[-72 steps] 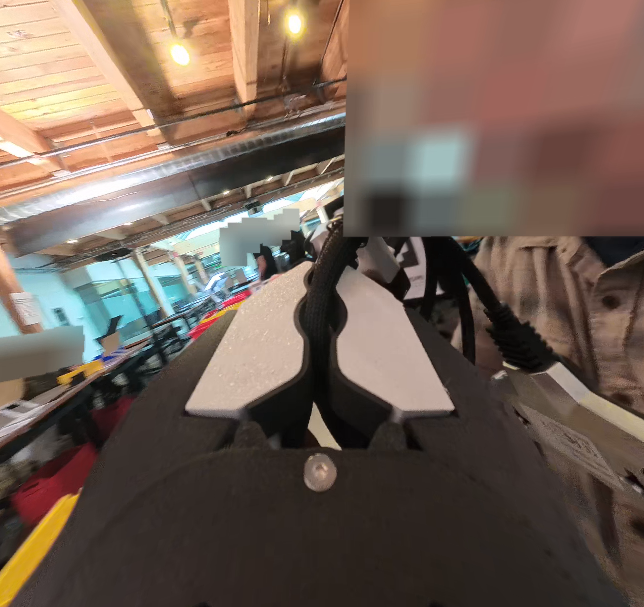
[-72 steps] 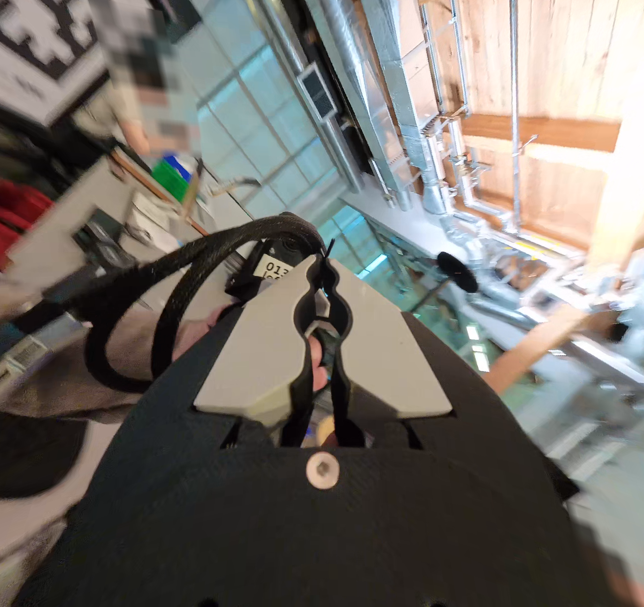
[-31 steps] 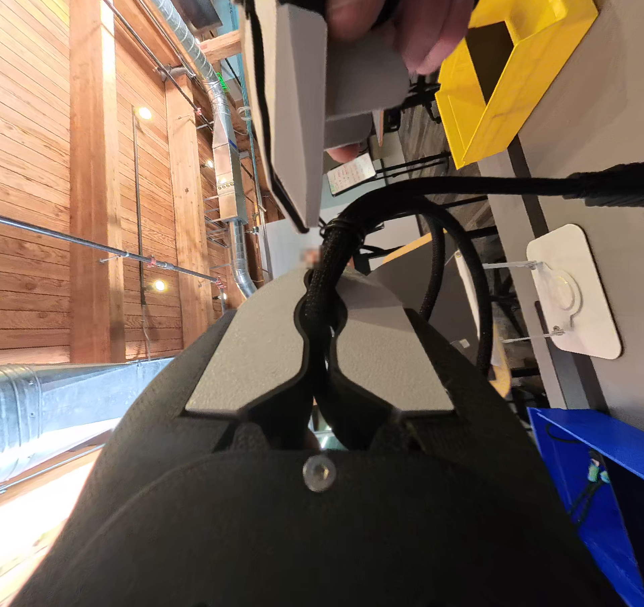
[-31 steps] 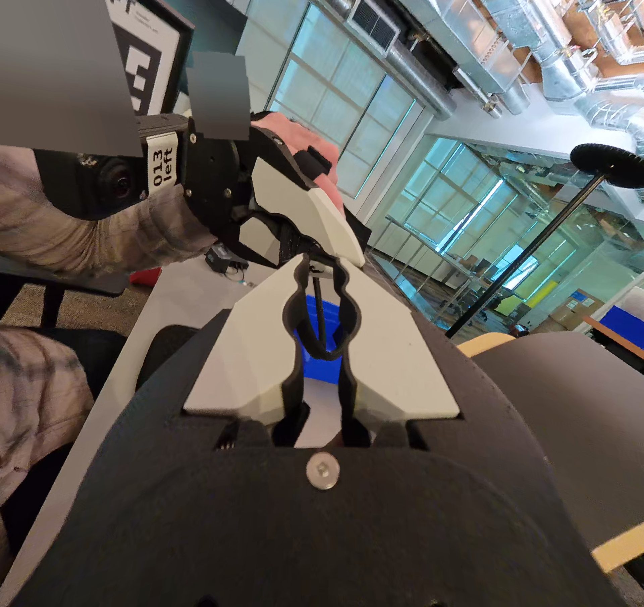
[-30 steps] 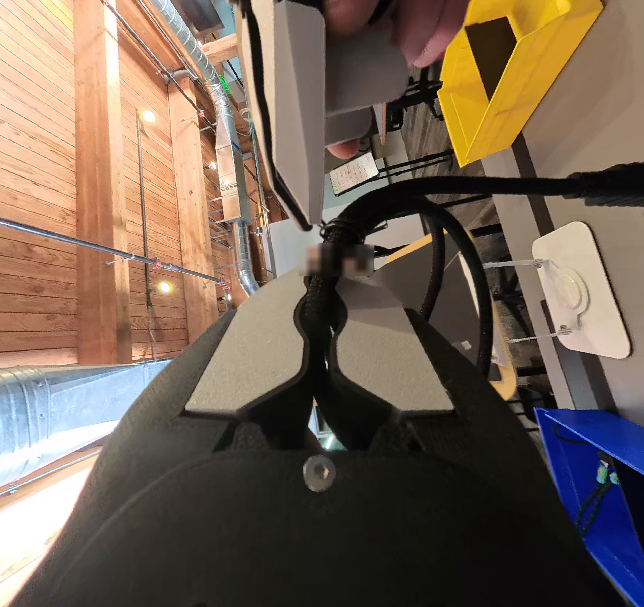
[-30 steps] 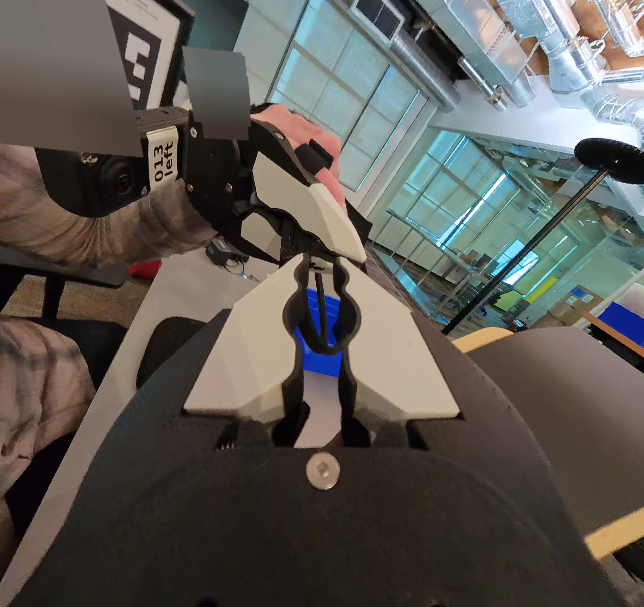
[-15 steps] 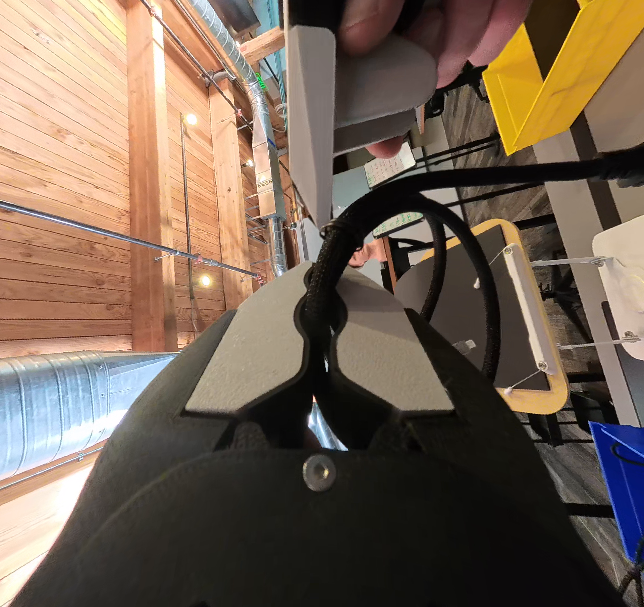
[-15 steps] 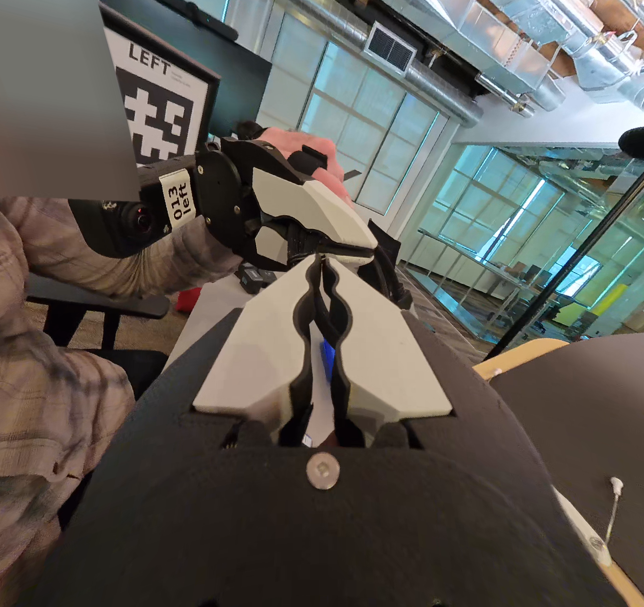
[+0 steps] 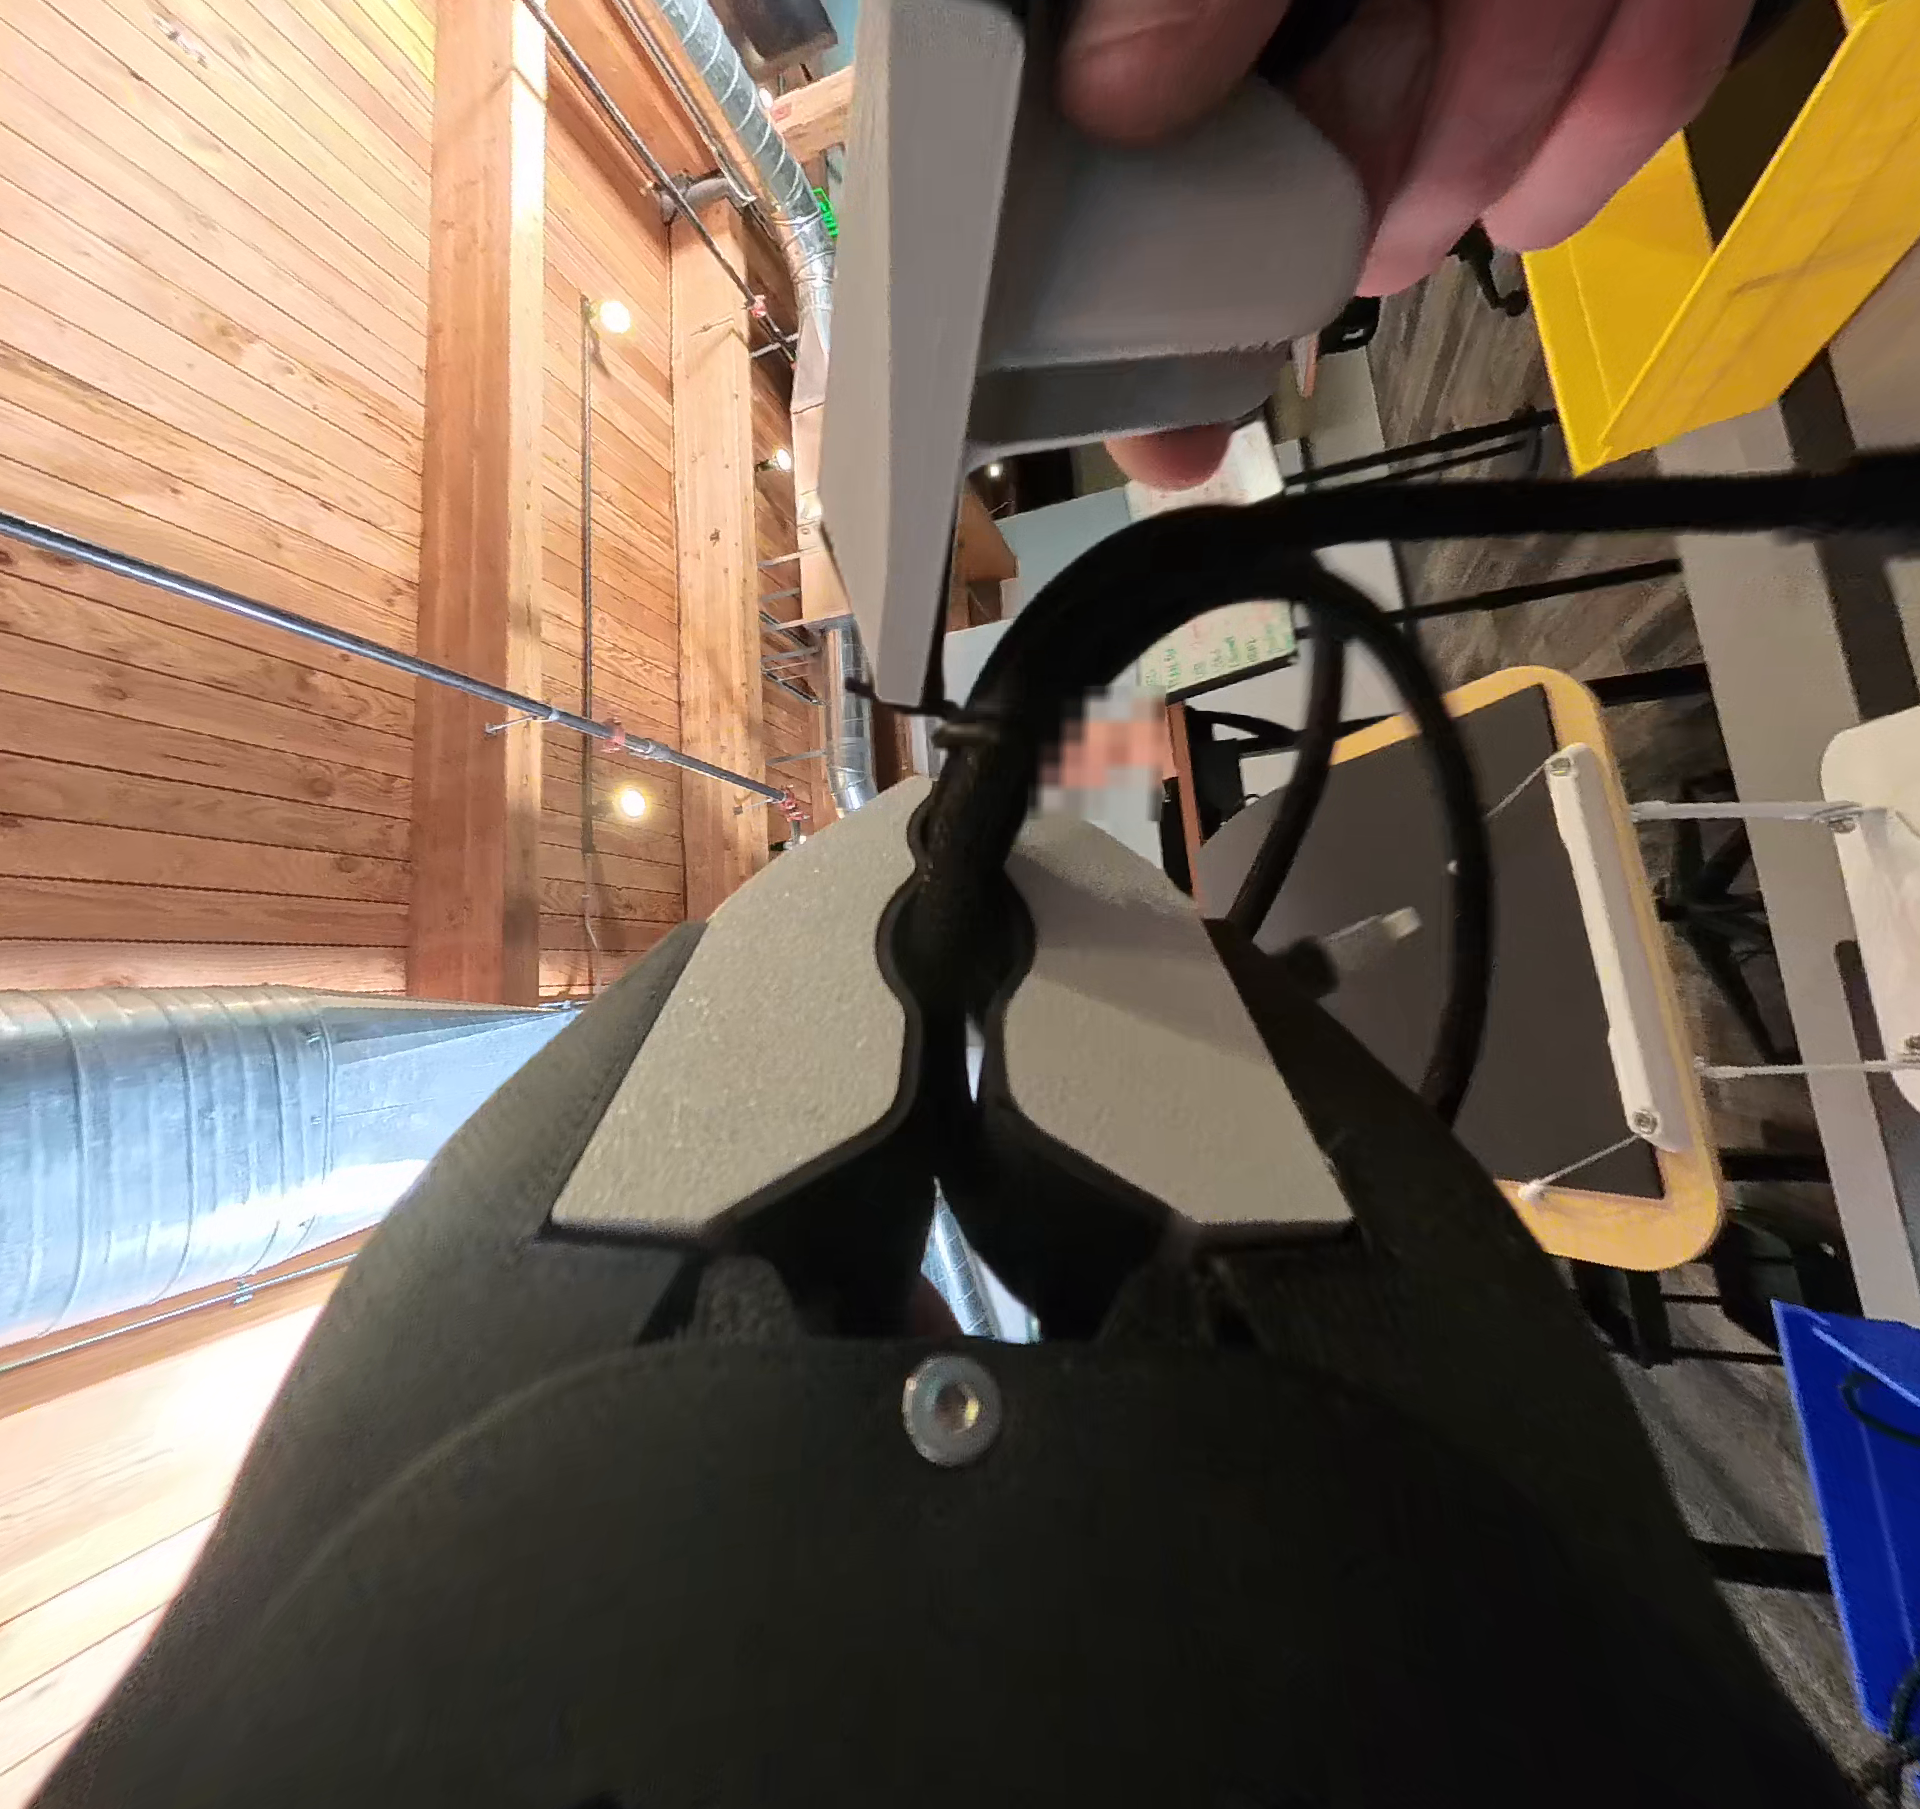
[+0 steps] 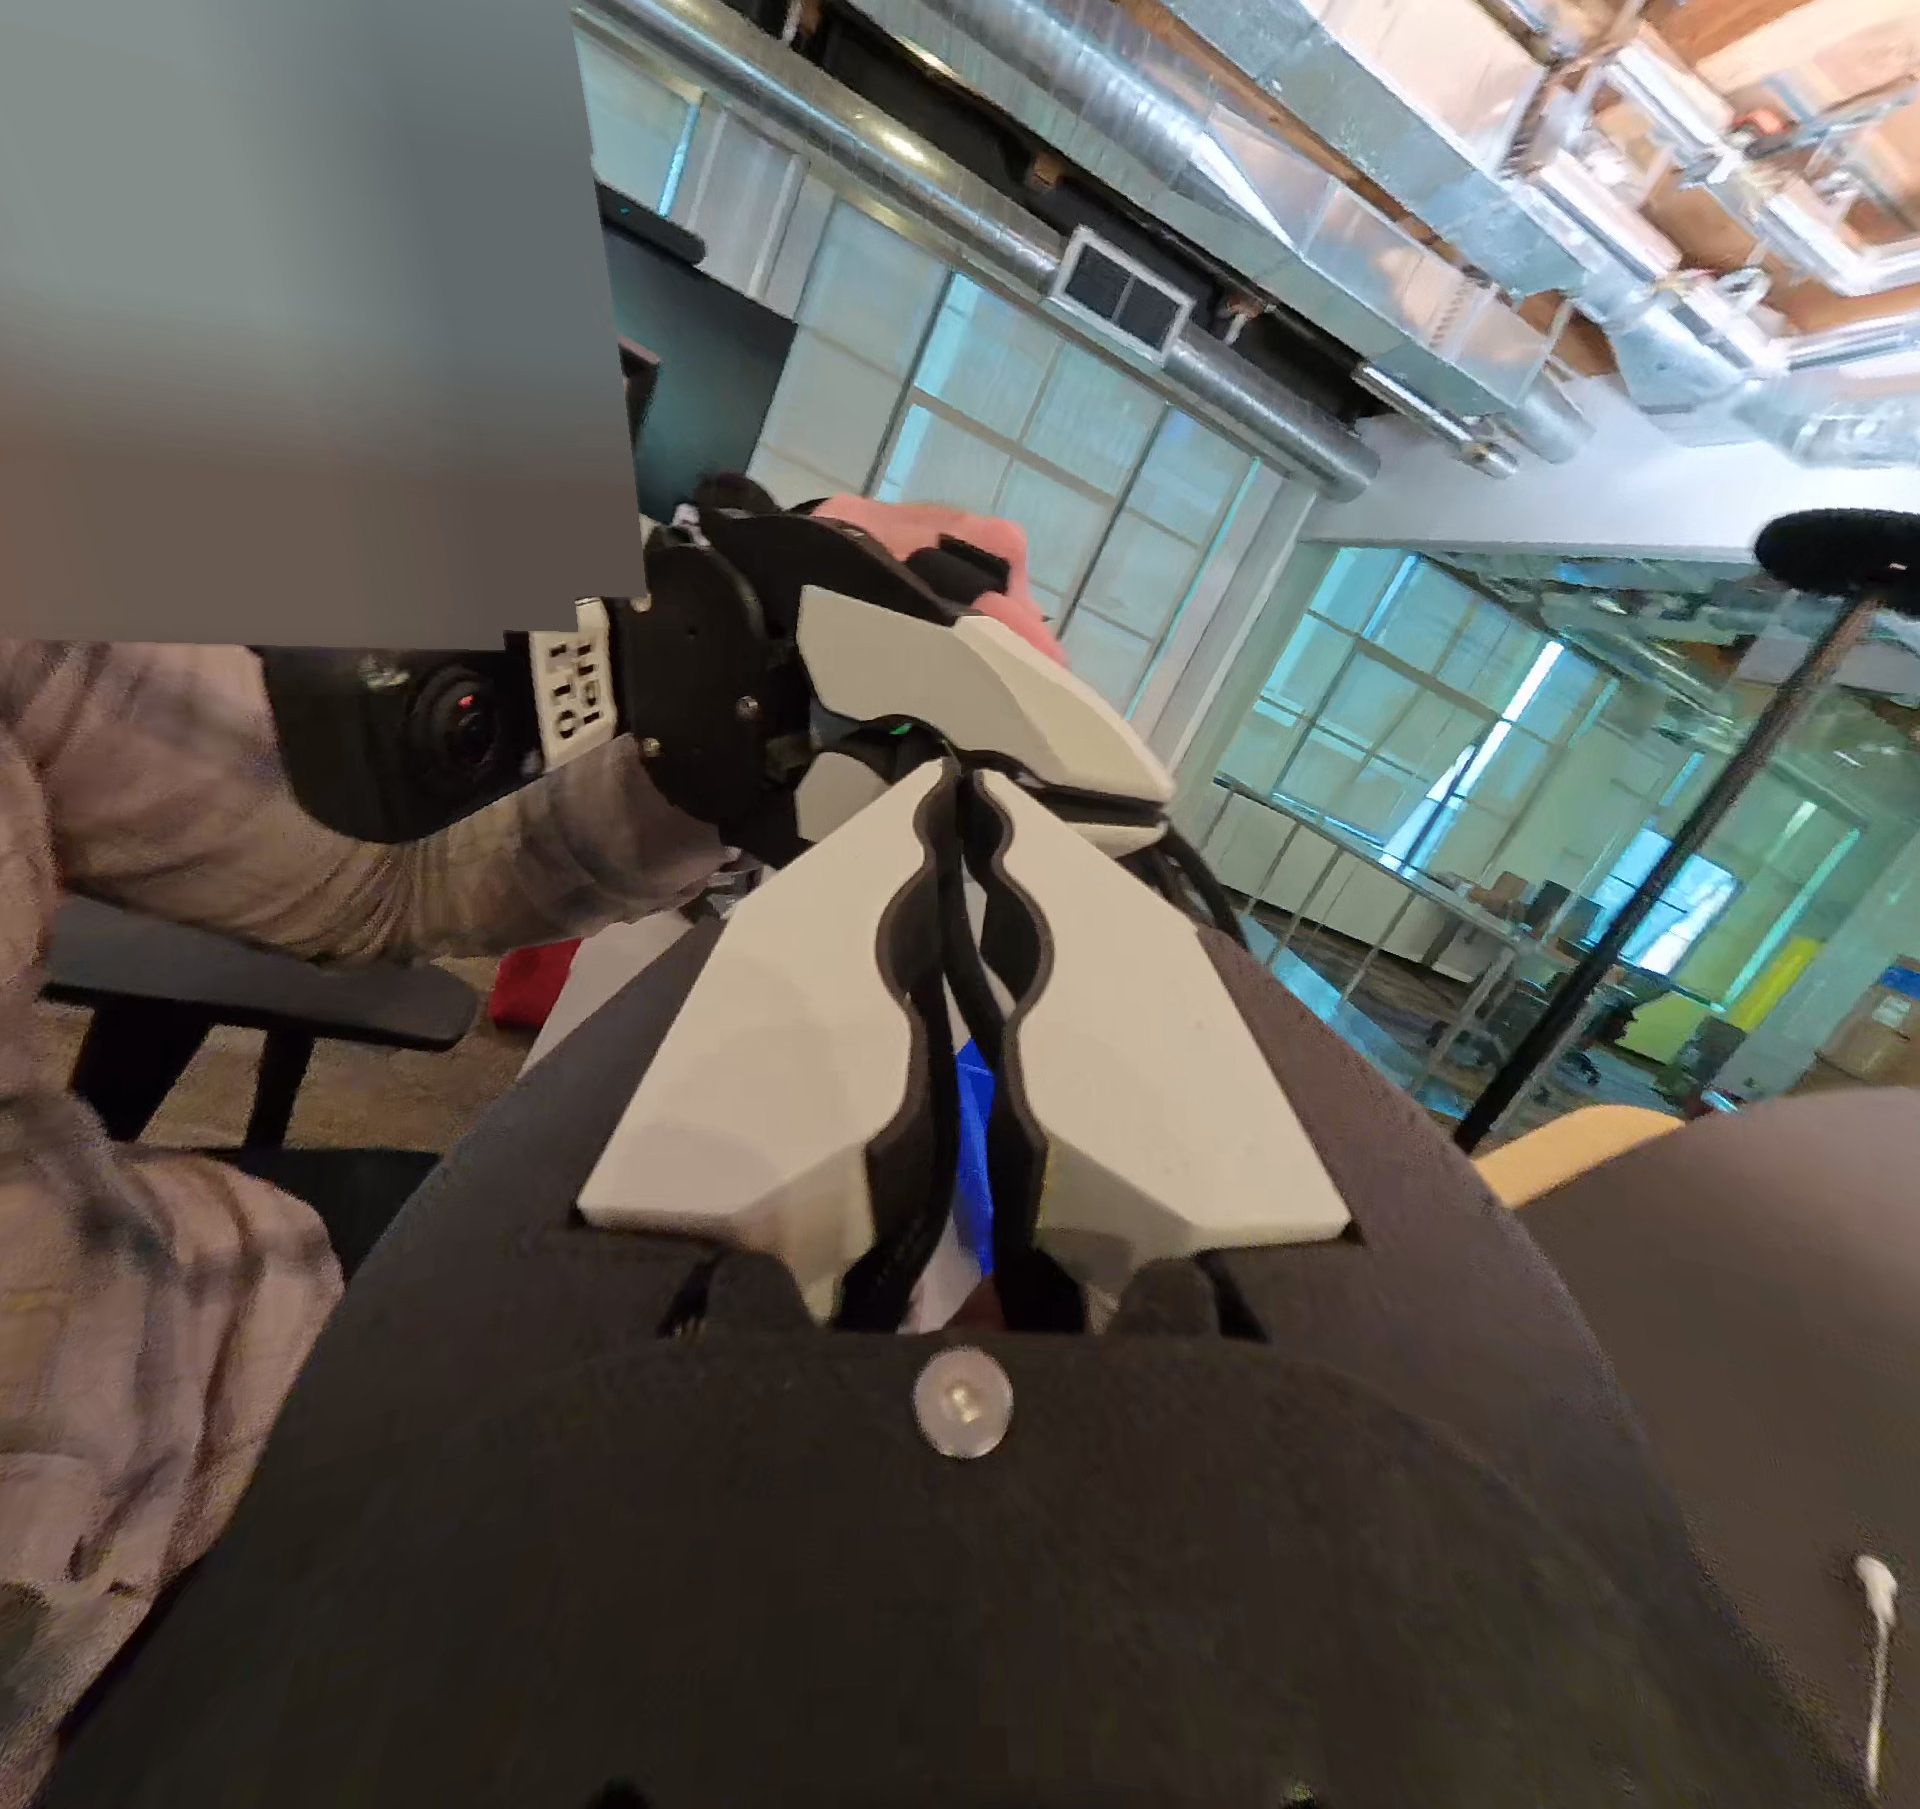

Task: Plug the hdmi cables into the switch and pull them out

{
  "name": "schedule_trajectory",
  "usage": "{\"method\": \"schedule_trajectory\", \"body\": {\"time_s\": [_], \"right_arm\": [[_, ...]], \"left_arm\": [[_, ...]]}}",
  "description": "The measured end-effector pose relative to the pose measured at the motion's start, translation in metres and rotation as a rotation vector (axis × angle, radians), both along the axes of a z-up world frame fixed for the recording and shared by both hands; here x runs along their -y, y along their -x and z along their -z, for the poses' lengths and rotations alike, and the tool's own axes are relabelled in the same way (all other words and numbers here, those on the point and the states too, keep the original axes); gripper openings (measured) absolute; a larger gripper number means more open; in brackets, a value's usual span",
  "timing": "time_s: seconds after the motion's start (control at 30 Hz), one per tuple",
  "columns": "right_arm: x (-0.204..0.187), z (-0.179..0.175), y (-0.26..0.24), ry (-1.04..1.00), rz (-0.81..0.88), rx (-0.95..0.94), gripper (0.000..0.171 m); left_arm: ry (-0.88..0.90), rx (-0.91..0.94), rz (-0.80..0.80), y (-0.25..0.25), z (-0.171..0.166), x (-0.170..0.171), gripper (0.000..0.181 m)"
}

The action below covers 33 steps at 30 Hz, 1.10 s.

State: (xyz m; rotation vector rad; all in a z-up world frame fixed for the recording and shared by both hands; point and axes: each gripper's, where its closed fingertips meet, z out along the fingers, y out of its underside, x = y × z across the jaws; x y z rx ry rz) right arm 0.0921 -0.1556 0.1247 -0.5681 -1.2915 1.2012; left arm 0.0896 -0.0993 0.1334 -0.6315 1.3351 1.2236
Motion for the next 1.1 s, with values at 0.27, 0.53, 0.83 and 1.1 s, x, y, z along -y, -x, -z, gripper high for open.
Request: {"method": "schedule_trajectory", "body": {"time_s": [0.27,0.53,0.83,1.1], "right_arm": [[0.008,0.005,0.002,-0.105,0.053,0.028,0.000],[0.010,0.002,-0.008,0.080,-0.107,0.075,0.023],[0.004,0.005,-0.001,0.392,-0.337,0.169,0.021],[0.003,0.005,0.003,0.397,-0.374,0.123,0.000]], "left_arm": [[-0.100,0.041,0.001,0.002,-0.010,-0.002,0.001],[-0.235,0.077,0.136,-0.008,-0.015,0.004,0.001],[-0.385,0.018,0.183,-0.014,-0.018,0.008,0.001],[-0.395,0.038,0.179,-0.012,-0.021,0.009,0.001]]}}
